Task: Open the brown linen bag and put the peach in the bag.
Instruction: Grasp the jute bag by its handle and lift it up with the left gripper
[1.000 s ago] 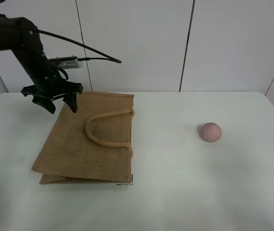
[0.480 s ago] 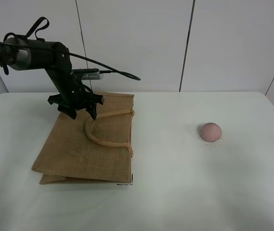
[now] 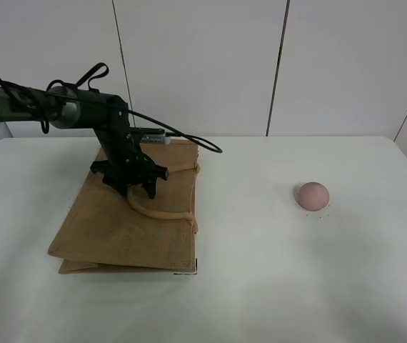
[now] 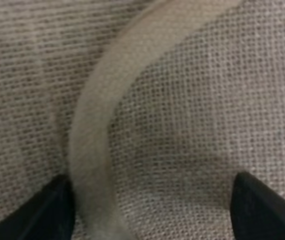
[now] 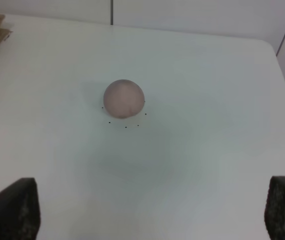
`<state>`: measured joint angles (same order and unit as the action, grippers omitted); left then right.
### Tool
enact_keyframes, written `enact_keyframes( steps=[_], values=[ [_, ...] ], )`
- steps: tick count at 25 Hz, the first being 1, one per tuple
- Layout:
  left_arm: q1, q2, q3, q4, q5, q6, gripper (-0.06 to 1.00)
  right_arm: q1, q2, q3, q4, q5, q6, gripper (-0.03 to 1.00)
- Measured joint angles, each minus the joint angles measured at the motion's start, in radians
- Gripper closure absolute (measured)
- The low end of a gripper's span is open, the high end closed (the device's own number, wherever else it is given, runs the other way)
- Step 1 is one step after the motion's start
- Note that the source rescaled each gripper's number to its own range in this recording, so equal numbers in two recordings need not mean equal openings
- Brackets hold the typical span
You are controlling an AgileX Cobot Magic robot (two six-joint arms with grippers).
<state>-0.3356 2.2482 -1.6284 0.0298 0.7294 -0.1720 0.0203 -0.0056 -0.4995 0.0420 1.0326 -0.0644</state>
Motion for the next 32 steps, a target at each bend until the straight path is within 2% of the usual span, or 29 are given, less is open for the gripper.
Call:
enact_keyframes(
  steps=[6,8,10,14,15,16,23,26,29,32],
  values=[
    [-0.002,0.038,-0.003,0.007,-0.015,-0.009,0.01,0.000,0.000,0.000,0.000,0.000,0.000,-0.03],
    [-0.002,0.043,-0.004,0.010,-0.017,-0.023,0.05,0.000,0.000,0.000,0.000,0.000,0.000,-0.03],
    [-0.002,0.048,-0.005,0.020,-0.015,-0.035,0.22,0.000,0.000,0.000,0.000,0.000,0.000,-0.03],
    [0.000,0.040,-0.006,0.082,0.012,-0.076,0.75,0.000,0.000,0.000,0.000,0.000,0.000,-0.03],
    [-0.001,0.036,-0.010,0.093,0.024,-0.092,0.86,0.000,0.000,0.000,0.000,0.000,0.000,-0.03],
    [-0.002,0.030,-0.016,0.100,0.040,-0.105,0.92,0.000,0.000,0.000,0.000,0.000,0.000,-0.03],
    [-0.002,-0.078,-0.095,0.129,0.229,-0.119,0.94,0.000,0.000,0.000,0.000,0.000,0.000,-0.03],
    [-0.002,-0.160,-0.146,0.131,0.275,-0.115,0.94,0.000,0.000,0.000,0.000,0.000,0.000,-0.03],
    [-0.002,-0.229,-0.215,0.128,0.332,-0.100,0.94,0.000,0.000,0.000,0.000,0.000,0.000,-0.03],
    [-0.002,-0.281,-0.289,0.101,0.405,-0.044,0.94,0.000,0.000,0.000,0.000,0.000,0.000,-0.03]
  ],
)
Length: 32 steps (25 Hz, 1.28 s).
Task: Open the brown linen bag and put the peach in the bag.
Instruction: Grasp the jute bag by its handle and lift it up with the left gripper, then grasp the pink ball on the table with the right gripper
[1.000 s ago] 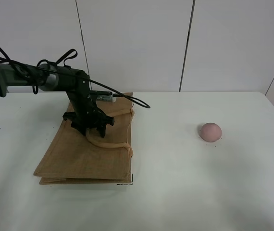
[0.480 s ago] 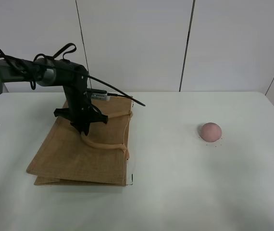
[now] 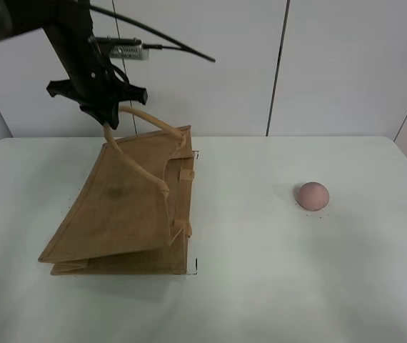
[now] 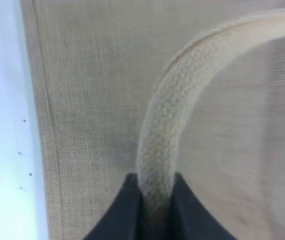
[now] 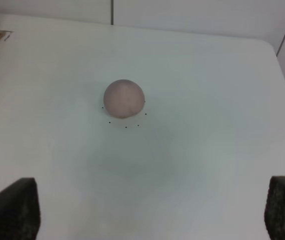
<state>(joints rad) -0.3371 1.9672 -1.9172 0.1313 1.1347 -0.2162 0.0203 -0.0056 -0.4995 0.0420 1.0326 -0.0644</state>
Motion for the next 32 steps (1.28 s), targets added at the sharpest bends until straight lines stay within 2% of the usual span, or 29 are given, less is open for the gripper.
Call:
enact_keyframes(
  steps=[2,7,12,16,22,28,32],
  values=[
    [0.000,-0.030,-0.063,-0.039,0.034,0.050,0.94,0.000,0.000,0.000,0.000,0.000,0.000,-0.03],
    [0.000,-0.079,-0.197,-0.131,0.036,0.139,0.94,0.000,0.000,0.000,-0.001,0.000,0.000,-0.03],
    [0.000,-0.099,-0.234,-0.131,0.036,0.144,0.94,0.000,0.093,-0.007,-0.003,-0.005,0.016,-0.03],
    [0.000,-0.100,-0.234,-0.149,0.036,0.145,0.94,0.000,0.373,-0.057,0.001,-0.090,0.032,-0.03],
    [0.000,-0.102,-0.234,-0.164,0.036,0.145,0.94,0.000,0.963,-0.213,0.014,-0.204,0.033,-0.03],
    [0.000,-0.102,-0.234,-0.167,0.036,0.145,0.94,0.000,1.532,-0.540,0.019,-0.210,0.033,-0.03],
    [0.000,-0.102,-0.234,-0.167,0.036,0.146,0.94,0.000,1.809,-0.772,0.048,-0.164,0.033,-0.03]
  ],
)
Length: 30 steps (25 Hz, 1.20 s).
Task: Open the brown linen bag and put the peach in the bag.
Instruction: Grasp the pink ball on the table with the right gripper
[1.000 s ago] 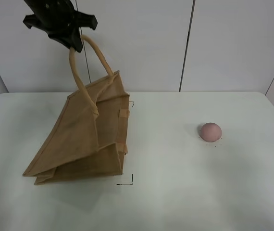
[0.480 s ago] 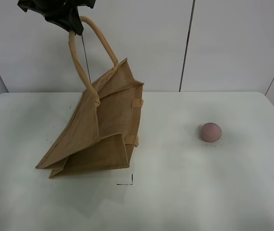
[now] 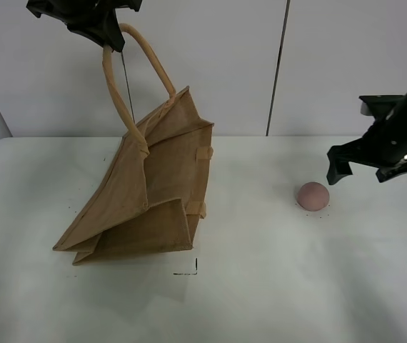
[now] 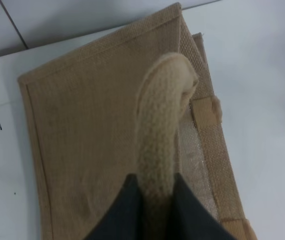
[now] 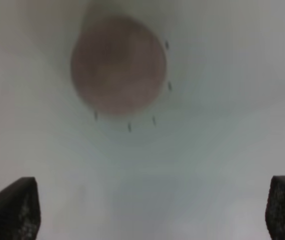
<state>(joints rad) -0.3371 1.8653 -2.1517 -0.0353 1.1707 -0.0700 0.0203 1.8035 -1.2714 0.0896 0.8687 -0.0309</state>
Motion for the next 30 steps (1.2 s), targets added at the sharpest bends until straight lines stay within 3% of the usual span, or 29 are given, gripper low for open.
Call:
enact_keyframes(
  steps=[6,13,23,28,30],
  values=[
    [0.000,0.000,0.000,0.000,0.000,0.000,0.94,0.003,0.218,-0.200,0.070,0.030,0.000,-0.03],
    [0.000,0.000,0.000,0.000,0.000,0.000,0.94,0.074,0.266,-0.209,-0.009,0.025,0.010,-0.03],
    [0.000,0.000,0.000,0.000,0.000,0.000,0.94,0.078,0.342,-0.213,-0.032,0.000,0.043,-0.03],
    [0.000,0.000,0.000,0.000,0.000,0.000,0.94,0.078,0.377,-0.213,-0.035,-0.057,0.043,-0.03],
    [0.000,0.000,0.000,0.000,0.000,0.000,0.94,0.078,0.377,-0.213,-0.035,-0.061,0.043,0.02]
  ],
)
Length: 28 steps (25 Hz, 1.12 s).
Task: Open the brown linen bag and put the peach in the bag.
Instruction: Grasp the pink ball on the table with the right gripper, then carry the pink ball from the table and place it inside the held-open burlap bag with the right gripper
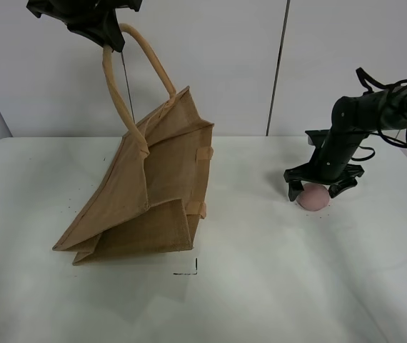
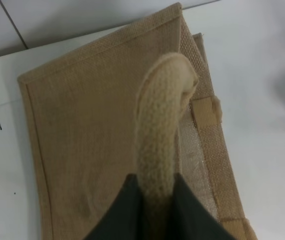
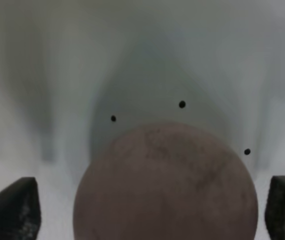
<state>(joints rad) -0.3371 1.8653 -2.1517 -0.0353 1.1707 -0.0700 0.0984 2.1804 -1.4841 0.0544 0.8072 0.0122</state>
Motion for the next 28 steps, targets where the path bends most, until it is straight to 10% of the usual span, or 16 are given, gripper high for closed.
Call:
enact_keyframes(
  steps=[7,19,28],
  values=[
    [0.000,0.000,0.000,-0.008,0.000,0.000,0.94,0.000,-0.005,-0.005,0.007,-0.009,0.001,0.95],
    [0.000,-0.021,0.000,-0.019,0.000,0.006,0.94,0.017,-0.187,-0.223,0.323,0.185,-0.190,0.97],
    [0.000,-0.035,0.000,-0.019,0.000,0.006,0.94,0.271,-0.182,-0.332,0.430,0.150,-0.273,0.97]
  ],
)
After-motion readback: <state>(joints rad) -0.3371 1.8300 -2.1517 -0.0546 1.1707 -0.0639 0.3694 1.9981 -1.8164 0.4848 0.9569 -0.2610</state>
